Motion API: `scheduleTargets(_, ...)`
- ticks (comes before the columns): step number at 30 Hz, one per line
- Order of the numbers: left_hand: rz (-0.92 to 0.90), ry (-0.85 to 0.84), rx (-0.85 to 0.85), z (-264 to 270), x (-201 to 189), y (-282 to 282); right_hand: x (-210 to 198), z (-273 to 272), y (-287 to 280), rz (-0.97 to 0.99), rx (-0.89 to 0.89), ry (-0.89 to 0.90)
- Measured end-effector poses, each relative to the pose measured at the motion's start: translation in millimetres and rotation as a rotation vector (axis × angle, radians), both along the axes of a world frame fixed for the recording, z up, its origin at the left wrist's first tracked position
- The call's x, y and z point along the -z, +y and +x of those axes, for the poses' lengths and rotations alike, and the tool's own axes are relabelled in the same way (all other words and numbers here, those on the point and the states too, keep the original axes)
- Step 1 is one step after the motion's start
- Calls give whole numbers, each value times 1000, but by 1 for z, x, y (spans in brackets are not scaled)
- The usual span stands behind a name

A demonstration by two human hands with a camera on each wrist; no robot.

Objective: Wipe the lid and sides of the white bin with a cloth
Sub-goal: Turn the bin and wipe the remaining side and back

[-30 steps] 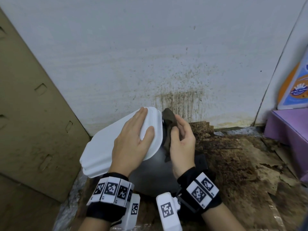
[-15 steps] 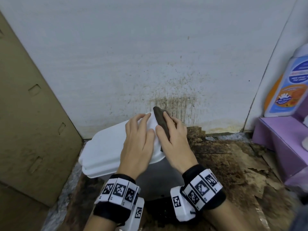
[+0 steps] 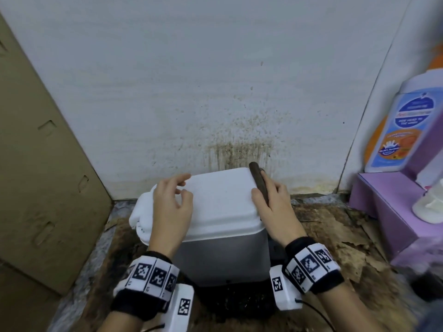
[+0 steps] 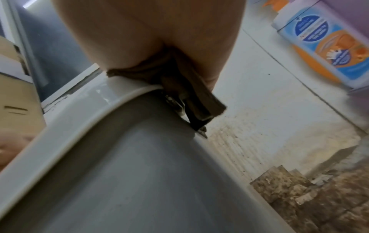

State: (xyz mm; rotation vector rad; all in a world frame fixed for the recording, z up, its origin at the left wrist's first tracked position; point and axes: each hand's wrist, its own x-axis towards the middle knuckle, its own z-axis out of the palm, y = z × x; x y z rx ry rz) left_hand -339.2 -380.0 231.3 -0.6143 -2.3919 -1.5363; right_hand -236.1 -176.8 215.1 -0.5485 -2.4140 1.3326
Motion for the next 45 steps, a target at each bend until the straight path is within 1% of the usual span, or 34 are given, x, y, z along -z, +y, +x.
scheduleTargets(4,-61,-1,-75,-5,8,-18,3,9,14,-11,21,-60)
scheduleTargets(7,-159,3,-150,-9,13,-29,6,13,23,-25,31,-80)
scheduleTargets(10,-282,-70,-277,-11,17,-36,12,16,32,-53,55,-85)
scheduleTargets(12,-302,-162,-301,-12,19,-39,20,16,40,-62,74,-79)
scheduleTargets(16,-226,-393,-209,-9,19,-39,30,18,50,-95,112,-72)
scheduleTargets(18,-188,-452,-139,-5,18,-37,31,18,50,-112,123,-68)
scheduleTargets(20,-198,-457,-93,-3,17,-35,32,18,48,-119,139,-59)
scheduleTargets(23,-235,-398,-26,-5,23,-35,30,19,41,-133,183,-10)
scheduleTargets(26,-248,-342,22,-12,33,-38,27,23,36,-161,280,91)
scheduleTargets(28,-259,-325,34,-17,38,-42,27,22,33,-146,350,125)
scheduleTargets(31,-272,-307,55,-23,44,-45,28,20,27,-34,439,159)
scheduleTargets(33,-264,-307,66,-24,46,-44,24,19,20,65,462,210)
scheduleTargets(36,-243,-305,68,-21,44,-41,13,15,4,190,391,241)
scheduleTargets(37,-233,-306,67,-21,44,-41,11,11,-2,251,344,210)
scheduleTargets(38,-224,-306,68,-20,43,-40,10,7,-7,358,299,142)
scheduleTargets(40,-214,-307,66,-21,45,-41,12,-2,-20,614,231,-52)
scheduleTargets(41,-214,-310,69,-21,45,-41,14,-6,-26,702,214,-121)
scheduleTargets(42,-220,-314,72,-20,46,-40,13,-10,-32,742,200,-168)
scheduleTargets(45,-245,-312,66,-17,47,-36,5,-19,-52,777,150,-255)
